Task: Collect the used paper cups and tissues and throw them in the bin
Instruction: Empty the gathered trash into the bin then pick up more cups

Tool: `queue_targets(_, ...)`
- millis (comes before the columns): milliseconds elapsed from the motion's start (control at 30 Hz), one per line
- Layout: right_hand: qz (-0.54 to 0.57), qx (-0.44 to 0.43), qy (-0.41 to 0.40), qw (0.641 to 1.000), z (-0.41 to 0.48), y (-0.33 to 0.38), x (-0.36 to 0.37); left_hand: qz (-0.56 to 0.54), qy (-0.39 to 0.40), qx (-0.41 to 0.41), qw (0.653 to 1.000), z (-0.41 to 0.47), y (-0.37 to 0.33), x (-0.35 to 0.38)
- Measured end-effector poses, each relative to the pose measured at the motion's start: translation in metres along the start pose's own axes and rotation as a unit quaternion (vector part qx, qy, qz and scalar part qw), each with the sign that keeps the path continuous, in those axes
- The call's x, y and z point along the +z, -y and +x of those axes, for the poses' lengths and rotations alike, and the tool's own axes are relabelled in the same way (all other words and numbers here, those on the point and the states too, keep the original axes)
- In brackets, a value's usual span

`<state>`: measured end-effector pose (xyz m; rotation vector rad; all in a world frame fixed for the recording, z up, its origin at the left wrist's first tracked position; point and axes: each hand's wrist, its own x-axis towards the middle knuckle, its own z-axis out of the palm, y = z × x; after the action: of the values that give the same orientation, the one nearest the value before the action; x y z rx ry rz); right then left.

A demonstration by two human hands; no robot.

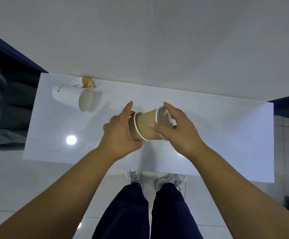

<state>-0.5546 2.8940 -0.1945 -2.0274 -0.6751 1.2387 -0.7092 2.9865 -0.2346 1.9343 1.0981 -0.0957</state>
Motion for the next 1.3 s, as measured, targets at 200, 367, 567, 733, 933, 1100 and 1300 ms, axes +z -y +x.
queue_targets(200,0.011,0.02,0.099,0.995,0.005,0.006,0.022,-0.09,0.012,0.037,0.995,-0.008,0.01,-0.012)
queue_targets(367,0.058,0.04,0.029,0.997,0.009,0.016,0.048,-0.097,-0.03,0.002,0.995,-0.03,0.034,-0.028)
queue_targets(567,-0.02,0.026,0.019,0.999,0.019,0.03,0.077,-0.084,-0.089,-0.1,0.987,-0.047,0.069,-0.048)
queue_targets(733,-0.074,0.03,0.073,0.994,0.033,0.038,0.105,-0.102,-0.147,-0.144,0.973,-0.054,0.094,-0.064)
queue_targets(933,-0.132,0.028,0.11,0.985,0.064,0.051,0.149,-0.155,-0.195,-0.196,0.948,-0.07,0.123,-0.088)
queue_targets(1100,-0.168,0.03,0.103,0.98,0.095,0.063,0.187,-0.168,-0.192,-0.202,0.946,-0.066,0.156,-0.109)
queue_targets(1300,-0.135,0.08,0.043,0.987,0.135,0.074,0.236,-0.104,-0.154,-0.177,0.967,-0.047,0.203,-0.144)
